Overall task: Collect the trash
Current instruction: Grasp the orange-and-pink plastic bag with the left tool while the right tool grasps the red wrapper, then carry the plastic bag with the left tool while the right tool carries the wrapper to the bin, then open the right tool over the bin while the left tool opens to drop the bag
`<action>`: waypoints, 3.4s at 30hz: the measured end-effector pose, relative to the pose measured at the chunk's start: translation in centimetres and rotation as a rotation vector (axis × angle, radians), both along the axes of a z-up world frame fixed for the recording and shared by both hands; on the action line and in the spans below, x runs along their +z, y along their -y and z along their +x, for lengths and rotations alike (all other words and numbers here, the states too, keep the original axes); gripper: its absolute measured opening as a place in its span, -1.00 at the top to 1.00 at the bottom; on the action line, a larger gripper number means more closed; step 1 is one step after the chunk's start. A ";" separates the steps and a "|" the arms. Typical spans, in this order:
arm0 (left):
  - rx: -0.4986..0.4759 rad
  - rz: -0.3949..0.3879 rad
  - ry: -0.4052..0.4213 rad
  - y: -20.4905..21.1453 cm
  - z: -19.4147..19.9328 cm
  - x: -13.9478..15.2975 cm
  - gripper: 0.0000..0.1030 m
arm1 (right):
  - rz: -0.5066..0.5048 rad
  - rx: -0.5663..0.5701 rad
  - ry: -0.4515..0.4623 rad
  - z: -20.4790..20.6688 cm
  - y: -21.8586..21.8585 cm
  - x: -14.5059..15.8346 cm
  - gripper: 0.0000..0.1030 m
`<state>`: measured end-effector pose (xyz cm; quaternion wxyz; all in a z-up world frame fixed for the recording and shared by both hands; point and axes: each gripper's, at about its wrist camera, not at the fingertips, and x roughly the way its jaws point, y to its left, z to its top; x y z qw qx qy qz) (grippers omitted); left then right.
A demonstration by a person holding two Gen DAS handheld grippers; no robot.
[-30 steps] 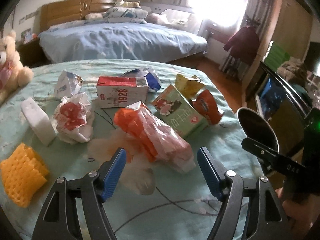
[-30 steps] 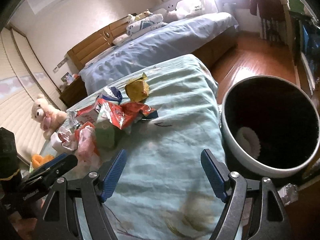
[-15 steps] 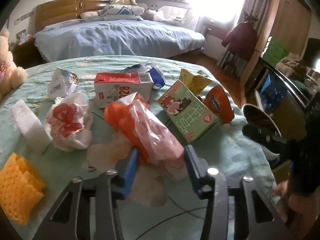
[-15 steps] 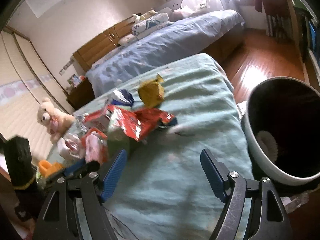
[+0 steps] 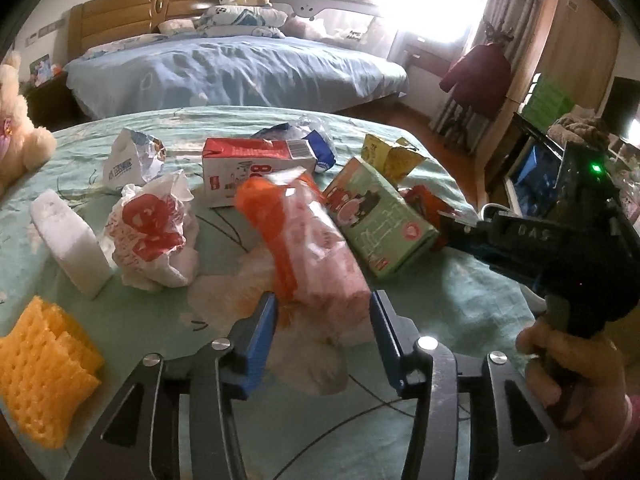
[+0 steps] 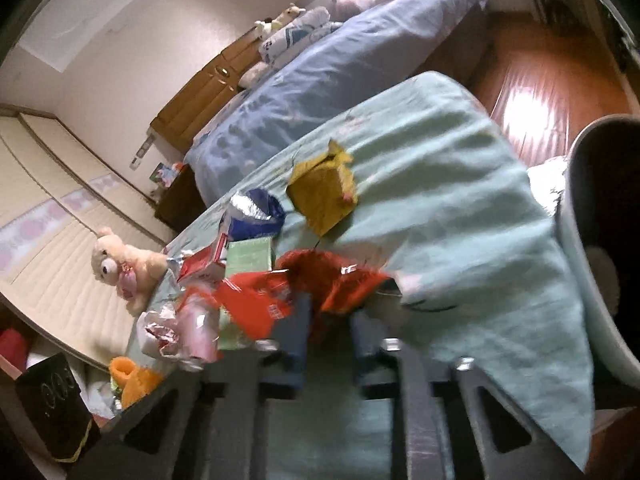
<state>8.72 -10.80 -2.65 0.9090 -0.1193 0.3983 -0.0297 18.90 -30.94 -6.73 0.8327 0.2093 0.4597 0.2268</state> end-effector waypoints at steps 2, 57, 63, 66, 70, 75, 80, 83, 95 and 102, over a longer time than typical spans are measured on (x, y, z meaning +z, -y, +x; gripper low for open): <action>0.003 -0.003 0.000 0.1 0.2 -0.1 0.07 | -0.010 0.007 0.015 -0.6 -0.1 0.2 0.90; -0.334 0.078 0.068 12.9 2.3 2.5 0.58 | -0.257 -0.254 0.164 -9.3 15.0 4.1 0.93; -0.388 0.085 0.065 14.9 4.5 2.3 0.58 | -0.281 -0.281 0.159 -8.5 16.7 4.2 0.93; -0.410 0.092 0.065 15.8 5.4 2.1 0.58 | -0.292 -0.292 0.153 -7.8 17.5 4.0 0.93; -0.434 0.097 0.064 17.1 6.7 2.0 0.58 | -0.308 -0.301 0.146 -7.1 18.2 3.8 0.93; -0.457 0.098 0.056 18.2 8.6 1.7 0.58 | -0.318 -0.308 0.131 -6.0 19.3 3.5 0.93; -0.476 0.097 0.045 19.8 10.2 1.3 0.58 | -0.333 -0.306 0.119 -4.9 19.9 3.3 0.93; -0.489 0.091 0.032 20.3 11.3 1.0 0.58 | -0.333 -0.304 0.110 -4.4 20.3 3.1 0.92; -0.510 0.079 -0.008 22.0 13.8 0.1 0.56 | -0.322 -0.306 0.067 -3.0 21.4 2.3 0.84; -0.518 0.070 -0.025 22.2 14.4 -0.1 0.19 | -0.313 -0.325 0.056 -2.8 21.8 2.5 0.69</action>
